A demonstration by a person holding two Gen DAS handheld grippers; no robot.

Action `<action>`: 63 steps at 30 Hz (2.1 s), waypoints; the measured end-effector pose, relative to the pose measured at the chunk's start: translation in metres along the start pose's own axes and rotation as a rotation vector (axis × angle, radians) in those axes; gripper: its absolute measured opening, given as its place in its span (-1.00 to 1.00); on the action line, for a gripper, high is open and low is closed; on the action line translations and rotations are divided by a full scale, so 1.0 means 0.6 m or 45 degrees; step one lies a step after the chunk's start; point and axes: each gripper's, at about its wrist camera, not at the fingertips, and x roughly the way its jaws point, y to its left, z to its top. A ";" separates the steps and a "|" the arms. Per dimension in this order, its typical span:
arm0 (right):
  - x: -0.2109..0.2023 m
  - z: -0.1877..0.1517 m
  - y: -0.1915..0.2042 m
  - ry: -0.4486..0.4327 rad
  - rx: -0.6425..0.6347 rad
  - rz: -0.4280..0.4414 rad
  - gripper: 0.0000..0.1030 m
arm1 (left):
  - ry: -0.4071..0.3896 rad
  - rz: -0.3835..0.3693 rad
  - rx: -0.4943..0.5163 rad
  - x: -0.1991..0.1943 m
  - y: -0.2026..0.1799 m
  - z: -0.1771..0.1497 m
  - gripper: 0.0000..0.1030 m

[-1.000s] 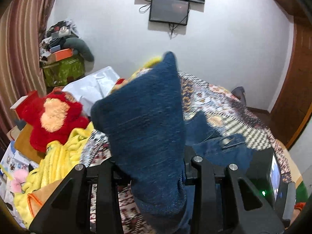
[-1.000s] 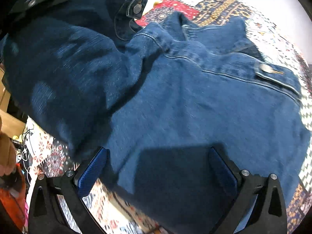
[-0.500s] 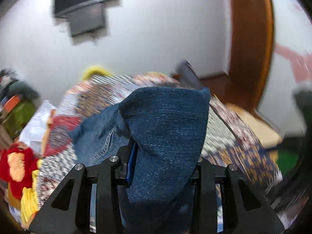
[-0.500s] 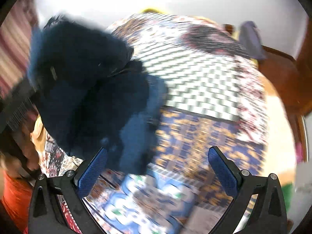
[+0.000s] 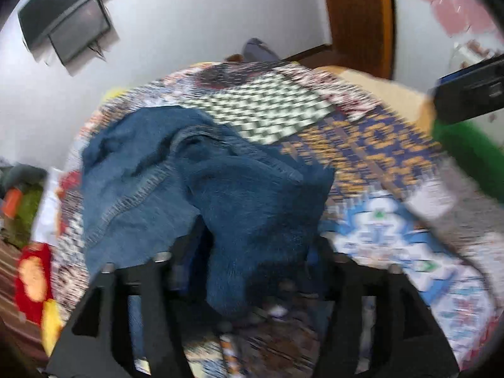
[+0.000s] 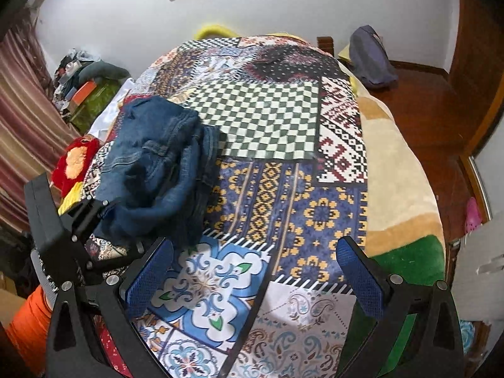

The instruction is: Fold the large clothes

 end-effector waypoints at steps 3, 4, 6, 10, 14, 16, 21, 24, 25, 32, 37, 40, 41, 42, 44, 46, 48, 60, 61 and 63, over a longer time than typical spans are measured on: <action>-0.009 0.007 0.016 -0.023 -0.027 0.022 1.00 | -0.021 -0.047 -0.052 -0.030 0.001 -0.005 0.51; -0.014 0.010 0.024 -0.033 -0.038 0.032 1.00 | -0.023 -0.047 -0.071 -0.039 0.006 -0.006 0.51; -0.019 0.017 0.038 -0.048 -0.058 0.047 1.00 | -0.048 -0.063 -0.134 -0.062 0.024 -0.010 0.51; -0.022 0.034 0.076 -0.076 -0.109 0.089 1.00 | -0.105 -0.021 -0.236 -0.107 0.083 -0.020 0.60; -0.003 0.052 0.131 -0.083 -0.187 0.134 1.00 | -0.160 0.100 -0.316 -0.144 0.158 -0.037 0.88; 0.011 0.058 0.156 -0.074 -0.224 0.156 1.00 | -0.143 0.153 -0.335 -0.143 0.191 -0.045 0.91; 0.082 0.073 0.222 -0.005 -0.335 0.172 1.00 | -0.045 0.194 -0.400 -0.110 0.251 -0.073 0.92; 0.136 0.086 0.241 0.049 -0.377 0.145 1.00 | 0.018 0.169 -0.458 -0.071 0.276 -0.089 0.92; 0.154 0.092 0.242 0.065 -0.383 0.126 1.00 | 0.039 0.164 -0.473 -0.060 0.280 -0.092 0.92; 0.240 0.117 0.168 0.139 -0.362 -0.007 1.00 | 0.074 0.015 -0.587 0.002 0.295 -0.138 1.00; 0.221 0.096 0.121 0.113 -0.339 0.020 1.00 | 0.070 0.002 -0.581 0.008 0.288 -0.150 1.00; 0.205 0.079 0.091 0.095 -0.308 -0.012 0.99 | 0.075 0.010 -0.576 0.004 0.283 -0.159 1.00; 0.204 0.076 0.081 0.097 -0.291 -0.043 0.99 | 0.082 0.011 -0.581 0.003 0.283 -0.163 1.00; 0.206 0.072 0.067 0.105 -0.275 -0.118 0.97 | 0.091 0.016 -0.591 0.002 0.283 -0.168 1.00; 0.221 0.058 0.034 0.175 -0.271 -0.354 0.83 | 0.095 0.019 -0.620 -0.003 0.286 -0.176 1.00; 0.222 0.044 0.011 0.250 -0.232 -0.307 0.59 | 0.103 0.002 -0.662 -0.008 0.290 -0.182 1.00; 0.205 0.039 0.001 0.255 -0.193 -0.226 0.59 | 0.103 0.026 -0.664 -0.016 0.290 -0.181 1.00; 0.096 0.136 0.109 -0.009 -0.277 -0.012 0.62 | -0.055 0.228 -0.504 -0.083 0.306 -0.095 1.00; 0.096 0.144 0.122 -0.017 -0.296 0.012 0.66 | -0.070 0.231 -0.496 -0.084 0.310 -0.087 1.00; 0.107 0.163 0.151 -0.035 -0.325 0.058 0.74 | -0.099 0.249 -0.484 -0.084 0.322 -0.067 1.00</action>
